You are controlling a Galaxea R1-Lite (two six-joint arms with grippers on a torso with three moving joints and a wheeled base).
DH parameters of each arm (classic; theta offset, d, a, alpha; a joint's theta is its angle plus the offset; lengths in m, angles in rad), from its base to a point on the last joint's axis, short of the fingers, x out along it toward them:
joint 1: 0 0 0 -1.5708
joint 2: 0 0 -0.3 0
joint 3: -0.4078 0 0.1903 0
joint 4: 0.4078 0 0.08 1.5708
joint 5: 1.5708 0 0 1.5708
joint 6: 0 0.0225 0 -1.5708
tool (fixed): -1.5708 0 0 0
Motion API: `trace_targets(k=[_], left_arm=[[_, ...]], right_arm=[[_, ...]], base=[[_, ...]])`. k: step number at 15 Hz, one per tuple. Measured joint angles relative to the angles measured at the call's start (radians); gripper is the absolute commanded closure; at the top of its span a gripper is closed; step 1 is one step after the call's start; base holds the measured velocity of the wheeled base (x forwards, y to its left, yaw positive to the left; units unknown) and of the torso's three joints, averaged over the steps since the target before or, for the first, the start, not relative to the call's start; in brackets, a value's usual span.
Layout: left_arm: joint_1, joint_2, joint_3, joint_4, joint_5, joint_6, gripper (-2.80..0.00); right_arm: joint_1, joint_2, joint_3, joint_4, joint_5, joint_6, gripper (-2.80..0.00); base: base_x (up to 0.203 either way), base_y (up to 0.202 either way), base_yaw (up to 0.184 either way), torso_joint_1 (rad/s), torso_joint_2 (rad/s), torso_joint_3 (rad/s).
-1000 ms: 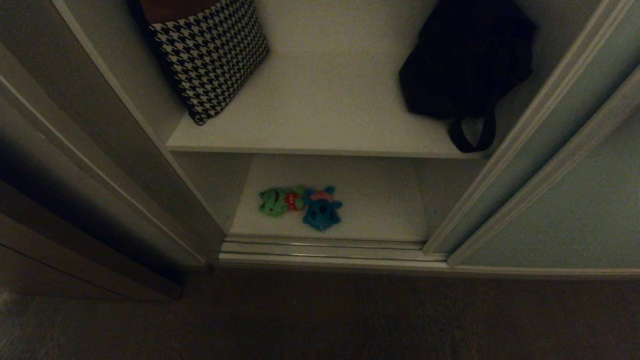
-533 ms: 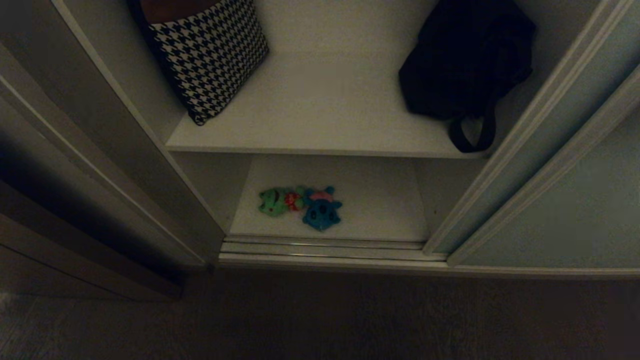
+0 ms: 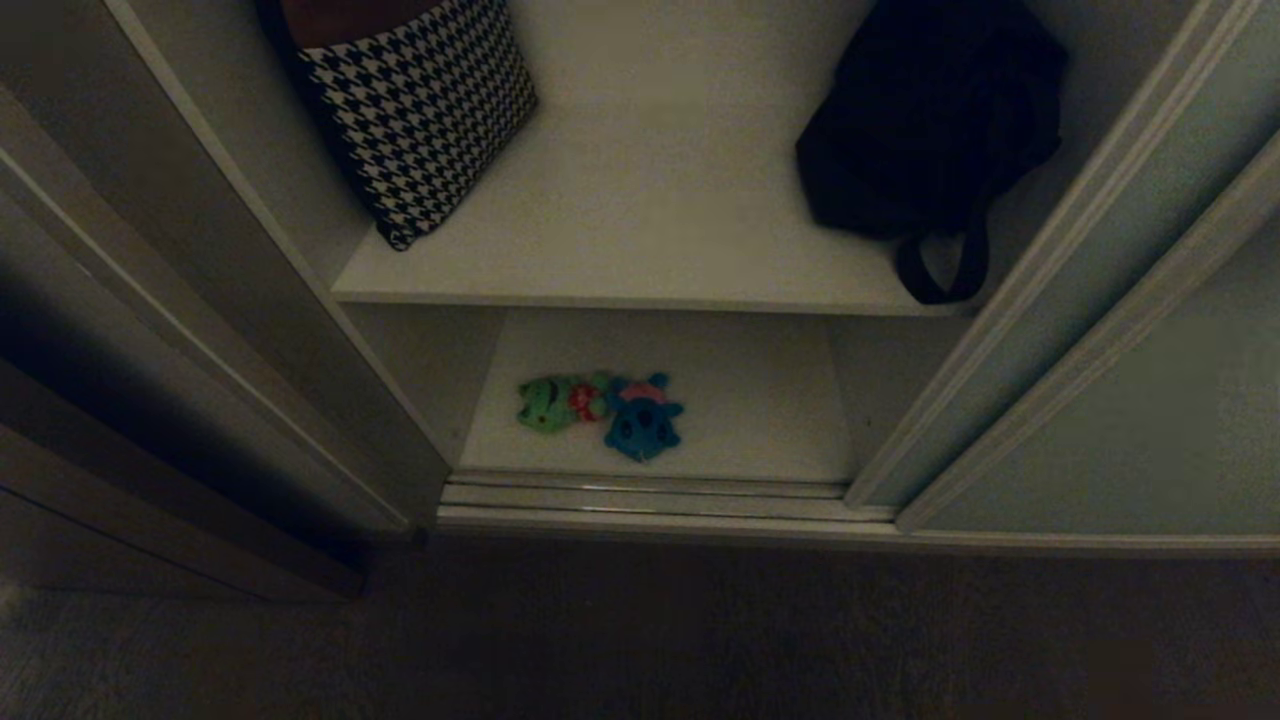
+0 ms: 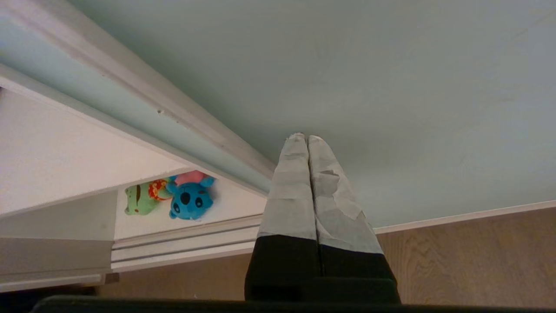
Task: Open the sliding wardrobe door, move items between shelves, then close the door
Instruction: Close the door
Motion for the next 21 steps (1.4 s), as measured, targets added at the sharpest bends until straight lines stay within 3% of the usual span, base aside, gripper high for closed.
trace_targets(k=[10, 12, 18, 21], left_arm=[[0.000, 0.000, 0.000, 0.000, 0.000, 0.000, 0.00], [0.000, 0.000, 0.000, 0.000, 0.000, 0.000, 0.00], [0.000, 0.000, 0.000, 0.000, 0.000, 0.000, 0.00], [0.000, 0.000, 0.000, 0.000, 0.000, 0.000, 0.00]], right_arm=[[0.174, -0.031, 0.039, 0.002, -0.001, -0.079, 0.00], [0.243, -0.033, 0.059, 0.003, -0.005, -0.126, 0.00], [0.490, -0.068, 0.102, 0.001, -0.013, -0.148, 0.00], [0.595, -0.158, 0.161, 0.003, -0.013, -0.195, 0.00]], base=[[0.000, 0.000, 0.000, 0.000, 0.00, 0.000], [0.000, 0.000, 0.000, 0.000, 0.00, 0.000], [0.000, 0.000, 0.000, 0.000, 0.00, 0.000], [0.000, 0.000, 0.000, 0.000, 0.00, 0.000]])
